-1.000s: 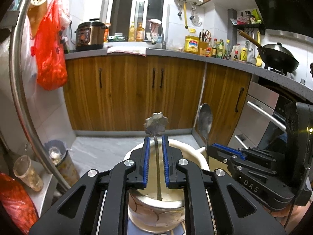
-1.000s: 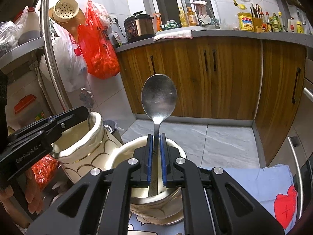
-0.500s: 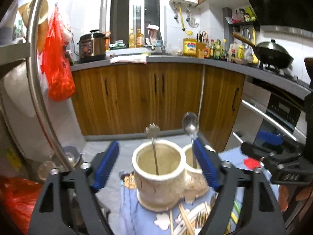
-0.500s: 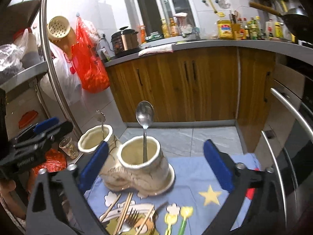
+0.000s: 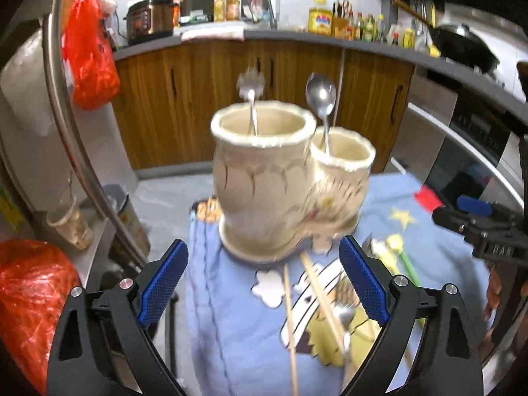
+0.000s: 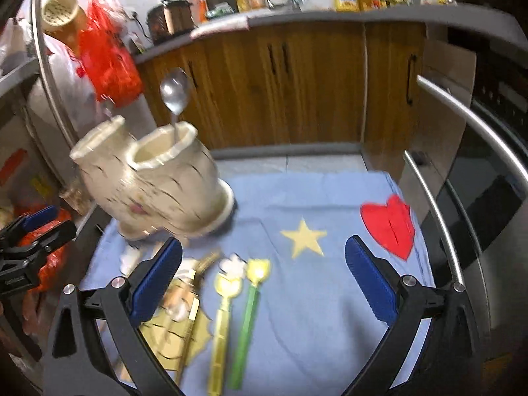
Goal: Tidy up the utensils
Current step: 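Grasp a wooden chopstick with the left tool while the right tool grasps the green-handled yellow utensil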
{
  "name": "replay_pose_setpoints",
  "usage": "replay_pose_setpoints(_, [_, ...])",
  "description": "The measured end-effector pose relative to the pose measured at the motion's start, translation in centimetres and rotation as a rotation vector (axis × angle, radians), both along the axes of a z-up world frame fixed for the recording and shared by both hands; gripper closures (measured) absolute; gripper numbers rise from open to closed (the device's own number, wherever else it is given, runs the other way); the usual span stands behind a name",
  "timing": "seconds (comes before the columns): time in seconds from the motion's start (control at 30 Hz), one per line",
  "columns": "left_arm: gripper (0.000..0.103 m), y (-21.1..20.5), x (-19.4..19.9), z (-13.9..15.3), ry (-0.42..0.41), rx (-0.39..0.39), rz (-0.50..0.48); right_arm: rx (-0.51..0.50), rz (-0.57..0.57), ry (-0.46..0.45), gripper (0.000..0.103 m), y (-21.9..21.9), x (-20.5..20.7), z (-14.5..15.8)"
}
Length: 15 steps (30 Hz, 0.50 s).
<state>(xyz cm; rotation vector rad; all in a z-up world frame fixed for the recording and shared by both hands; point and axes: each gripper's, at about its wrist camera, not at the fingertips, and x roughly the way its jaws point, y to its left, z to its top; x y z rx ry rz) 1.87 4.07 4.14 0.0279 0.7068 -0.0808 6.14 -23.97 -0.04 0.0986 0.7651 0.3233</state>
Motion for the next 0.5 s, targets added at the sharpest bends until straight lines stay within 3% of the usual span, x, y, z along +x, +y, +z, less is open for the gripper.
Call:
replay_pose_setpoints(0.17, [0.011, 0.8, 0.6, -3.0, 0.123, 0.0, -0.025, -0.109, 0.079, 0.122, 0.007, 1.0, 0.9, -3.3])
replay_pose_setpoints(0.23, [0.011, 0.7, 0.9, -4.0, 0.164, 0.017, -0.038, -0.184, 0.105, 0.12, 0.009, 1.7, 0.6, -3.9])
replay_pose_setpoints(0.33, [0.011, 0.4, 1.3, -5.1, 0.207, 0.055, -0.056, -0.206, 0.14, 0.126, 0.013, 2.3, 0.3, -4.3])
replay_pose_setpoints(0.4, [0.011, 0.3, 1.1, -5.5, 0.225, 0.063, -0.066, -0.188, 0.153, 0.153, 0.019, 2.3, 0.4, -4.6])
replay_pose_setpoints(0.5, [0.013, 0.0, 1.0, -5.8, 0.243, 0.08, -0.084, -0.188, 0.166, 0.179, 0.035, 2.7, 0.3, -4.9])
